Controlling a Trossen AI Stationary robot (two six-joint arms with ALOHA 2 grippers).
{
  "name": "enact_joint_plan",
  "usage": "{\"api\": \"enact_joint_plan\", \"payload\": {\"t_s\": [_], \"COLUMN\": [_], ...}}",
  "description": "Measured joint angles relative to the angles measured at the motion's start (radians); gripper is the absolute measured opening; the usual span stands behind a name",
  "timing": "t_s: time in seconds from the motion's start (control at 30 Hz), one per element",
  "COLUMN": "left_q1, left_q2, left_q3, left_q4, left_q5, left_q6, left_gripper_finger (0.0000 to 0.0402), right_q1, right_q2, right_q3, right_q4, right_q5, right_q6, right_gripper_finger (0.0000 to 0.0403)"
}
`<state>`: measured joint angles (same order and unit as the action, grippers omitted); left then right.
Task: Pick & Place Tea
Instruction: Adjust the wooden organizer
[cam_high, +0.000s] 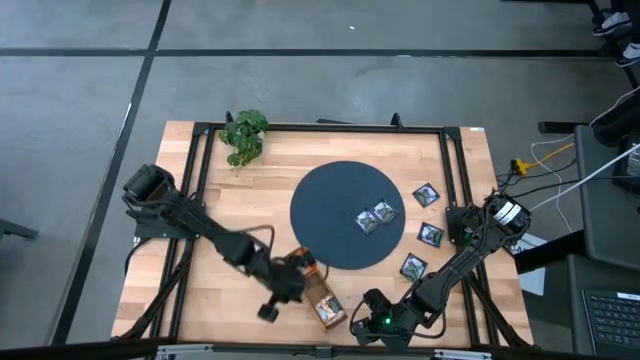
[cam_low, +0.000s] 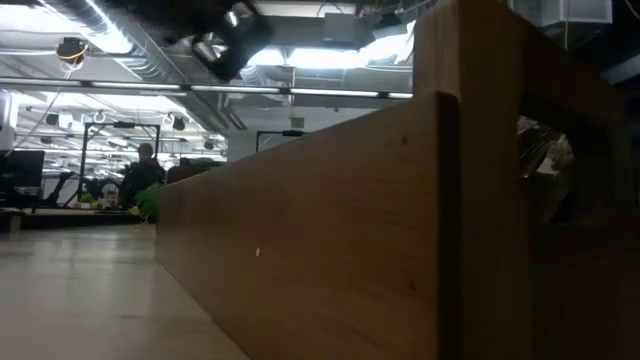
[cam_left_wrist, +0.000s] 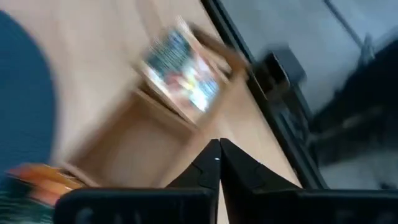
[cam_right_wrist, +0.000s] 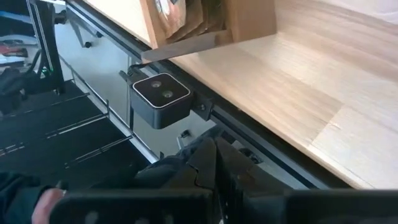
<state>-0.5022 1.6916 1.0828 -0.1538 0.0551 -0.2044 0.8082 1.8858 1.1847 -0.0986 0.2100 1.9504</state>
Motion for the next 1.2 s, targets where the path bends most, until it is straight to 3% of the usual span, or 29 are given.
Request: {"api": "enact_joint_plan", "payload": {"t_s": [0.23,0.53,0.9,1.2], "left_q1": [-0.117,-0.133,-0.082,0.013], "left_q2": [0.115,0.287,0.342,0.342], "left_q3": [0.0,0.0,-0.001,-0.001], "left_q4": [0.083,0.307,0.487,0.512], "left_q5": [-0.061,-0.191,-0.354,-0.398], "left_q6": [0.02,0.035,0.045,0.017], "left_gripper_finger": [0.0002,0.0003,0.0001,0.0001], "right_q1": [-0.003,-0.006,-0.006,0.006], "right_q2": [0.0,0.0,0.0,-0.001], "right_q3": [0.0,0.0,0.001,0.001], "right_q4": [0.001,-0.001,-0.034,-0.1], "right_q5": [0.0,0.0,0.0,0.005], "right_q6": [-0.021,-0.022,-0.017,0.081], "right_gripper_finger": [0.0023,0.0006,0.0027,0.0006]}}
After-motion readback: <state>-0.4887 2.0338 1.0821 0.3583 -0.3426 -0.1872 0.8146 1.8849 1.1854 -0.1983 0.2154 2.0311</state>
